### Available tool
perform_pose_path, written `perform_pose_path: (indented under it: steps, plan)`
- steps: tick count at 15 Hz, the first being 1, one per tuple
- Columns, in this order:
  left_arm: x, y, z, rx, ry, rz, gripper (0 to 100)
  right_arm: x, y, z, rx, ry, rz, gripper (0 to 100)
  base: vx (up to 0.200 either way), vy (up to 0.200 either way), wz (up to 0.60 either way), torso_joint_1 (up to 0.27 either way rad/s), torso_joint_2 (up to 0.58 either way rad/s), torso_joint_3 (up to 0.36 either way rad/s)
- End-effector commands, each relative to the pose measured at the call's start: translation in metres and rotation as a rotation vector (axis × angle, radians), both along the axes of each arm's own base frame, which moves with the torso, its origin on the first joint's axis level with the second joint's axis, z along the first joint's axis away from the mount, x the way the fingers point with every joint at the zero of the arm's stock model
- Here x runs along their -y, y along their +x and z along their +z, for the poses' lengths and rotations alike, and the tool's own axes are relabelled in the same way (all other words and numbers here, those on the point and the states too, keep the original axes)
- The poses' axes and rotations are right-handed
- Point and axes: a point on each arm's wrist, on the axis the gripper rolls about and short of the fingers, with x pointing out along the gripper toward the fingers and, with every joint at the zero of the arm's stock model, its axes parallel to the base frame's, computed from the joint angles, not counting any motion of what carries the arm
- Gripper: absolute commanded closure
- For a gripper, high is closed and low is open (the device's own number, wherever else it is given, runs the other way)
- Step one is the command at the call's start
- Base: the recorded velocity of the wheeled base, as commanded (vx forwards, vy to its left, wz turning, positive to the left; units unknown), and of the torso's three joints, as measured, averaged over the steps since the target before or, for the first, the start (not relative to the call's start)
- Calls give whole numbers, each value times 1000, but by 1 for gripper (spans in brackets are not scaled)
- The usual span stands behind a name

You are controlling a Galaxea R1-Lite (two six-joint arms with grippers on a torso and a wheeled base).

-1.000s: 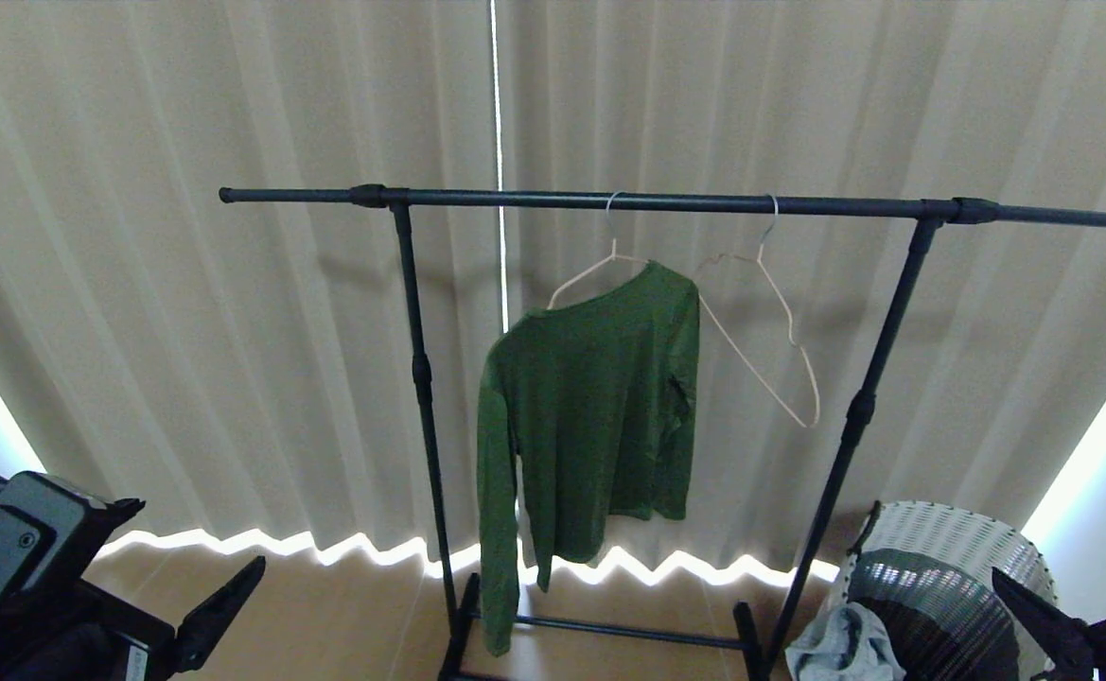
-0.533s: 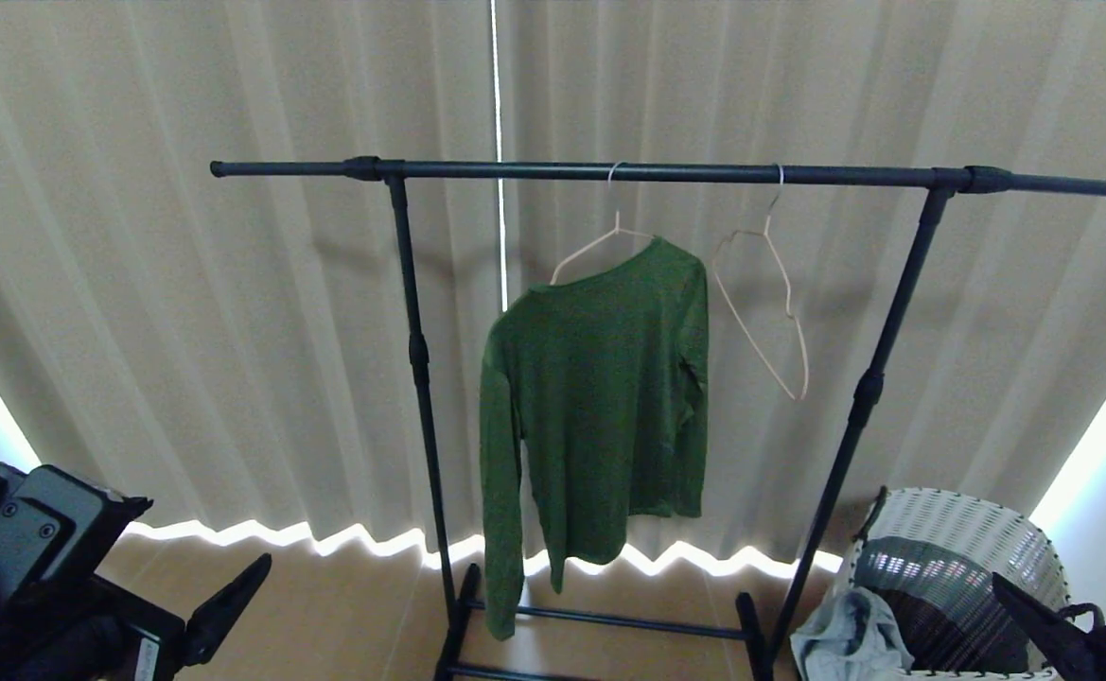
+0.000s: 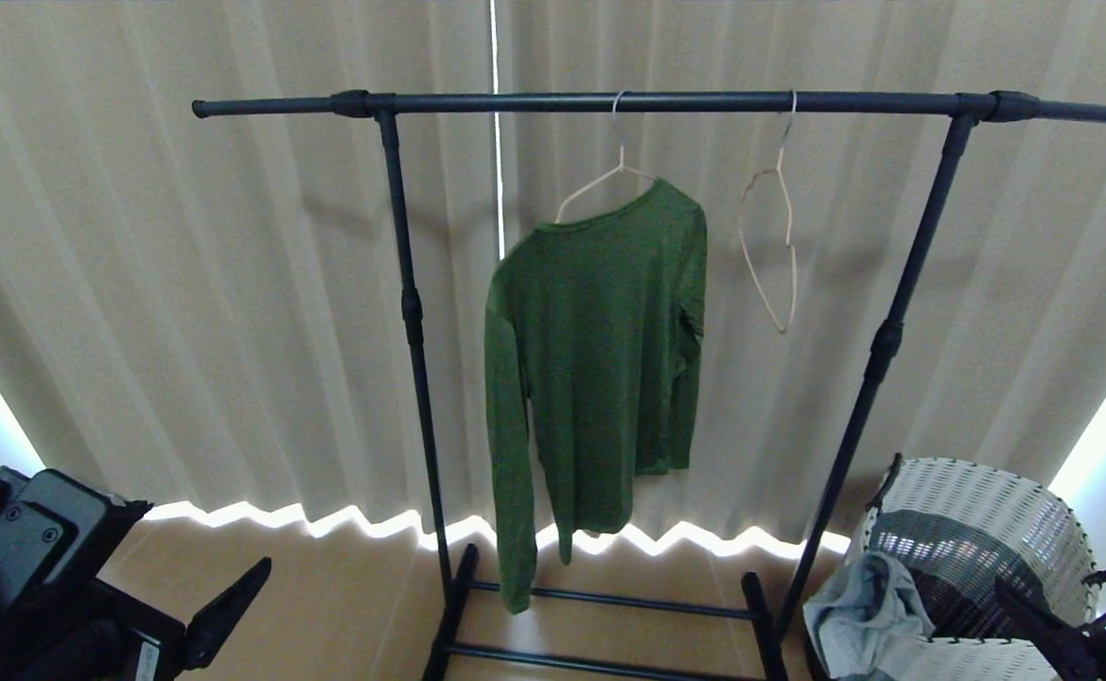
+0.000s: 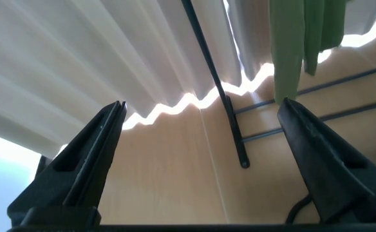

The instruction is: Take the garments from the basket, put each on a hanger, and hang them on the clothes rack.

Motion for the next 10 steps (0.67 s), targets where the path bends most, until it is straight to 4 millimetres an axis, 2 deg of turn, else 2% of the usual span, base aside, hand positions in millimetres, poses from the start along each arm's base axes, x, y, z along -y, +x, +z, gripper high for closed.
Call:
perform_pose_path:
  steps: [1, 8, 10]
  plan:
    - [0, 0, 0, -1, 1, 0, 0, 0, 0, -2, -8, -2, 0, 0, 0, 0, 0, -203, 476, 256]
    - [0, 0, 0, 2, 0, 2, 0, 0, -1, -4, -12, -6, 2, 0, 0, 0, 0, -192, 455, 255]
    - [-1, -2, 1, 11, -3, 2, 0, 0, -2, -5, -13, -4, 6, 0, 0, 0, 0, -95, 273, 159]
